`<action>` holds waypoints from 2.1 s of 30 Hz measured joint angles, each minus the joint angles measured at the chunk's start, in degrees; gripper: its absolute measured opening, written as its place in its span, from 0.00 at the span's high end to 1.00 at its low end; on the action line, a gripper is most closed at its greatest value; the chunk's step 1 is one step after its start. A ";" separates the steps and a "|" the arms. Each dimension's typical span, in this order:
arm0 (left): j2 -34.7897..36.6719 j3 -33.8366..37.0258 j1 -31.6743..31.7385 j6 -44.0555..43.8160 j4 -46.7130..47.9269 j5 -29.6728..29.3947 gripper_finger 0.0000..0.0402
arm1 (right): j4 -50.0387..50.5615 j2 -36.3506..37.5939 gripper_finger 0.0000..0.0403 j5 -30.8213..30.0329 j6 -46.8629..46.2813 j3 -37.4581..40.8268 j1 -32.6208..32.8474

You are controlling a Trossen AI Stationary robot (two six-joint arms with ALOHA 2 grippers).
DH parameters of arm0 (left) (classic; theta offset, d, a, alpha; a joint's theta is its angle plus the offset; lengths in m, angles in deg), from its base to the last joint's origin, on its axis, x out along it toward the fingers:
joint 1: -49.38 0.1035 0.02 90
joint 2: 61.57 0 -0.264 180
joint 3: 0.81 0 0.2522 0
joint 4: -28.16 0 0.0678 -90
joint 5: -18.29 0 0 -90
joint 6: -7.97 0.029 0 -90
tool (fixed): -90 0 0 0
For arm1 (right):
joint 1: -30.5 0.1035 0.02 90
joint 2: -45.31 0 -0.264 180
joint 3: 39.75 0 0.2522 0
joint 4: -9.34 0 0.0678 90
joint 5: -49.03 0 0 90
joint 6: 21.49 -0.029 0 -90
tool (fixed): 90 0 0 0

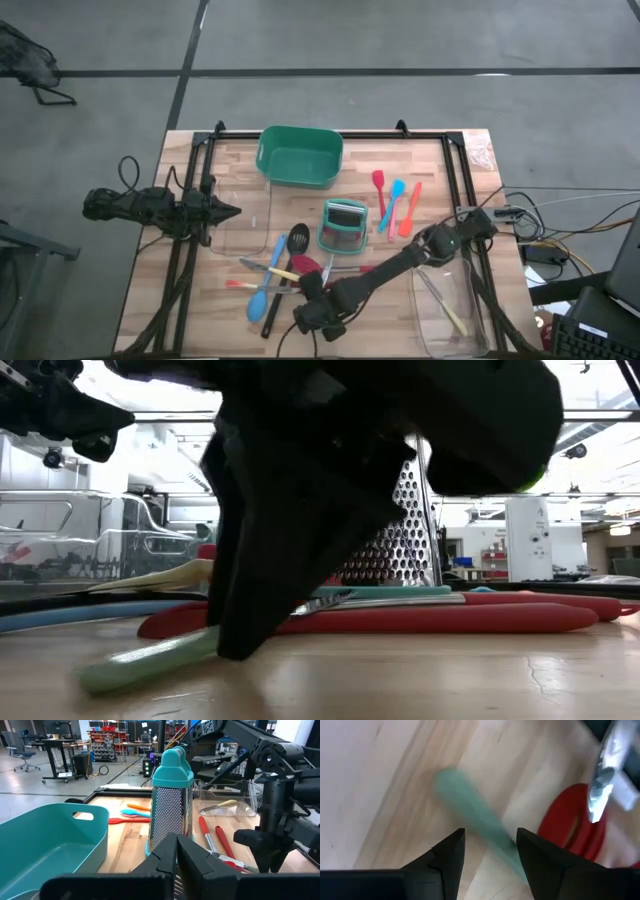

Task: Pick & Place Kitchen Items
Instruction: Put the green table knife into the bottom transparent bin

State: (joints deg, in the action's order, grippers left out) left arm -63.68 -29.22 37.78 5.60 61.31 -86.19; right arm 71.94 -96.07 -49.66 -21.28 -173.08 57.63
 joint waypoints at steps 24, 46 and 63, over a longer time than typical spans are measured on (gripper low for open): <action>0.00 -0.01 -0.02 0.00 -0.02 0.00 0.95 | -0.05 0.28 0.89 3.05 -4.23 1.94 -0.50; 0.00 -0.01 0.01 0.00 -0.06 -0.01 0.95 | 10.95 0.34 0.92 2.72 -10.92 -5.90 -0.43; 0.00 0.00 -0.01 -0.01 -0.03 -0.01 0.95 | 25.15 3.69 0.92 0.23 -29.37 -15.43 0.98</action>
State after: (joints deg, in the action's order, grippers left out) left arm -63.68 -29.22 37.77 5.59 61.27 -86.19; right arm 97.09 -92.38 -49.43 -50.65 -188.51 58.62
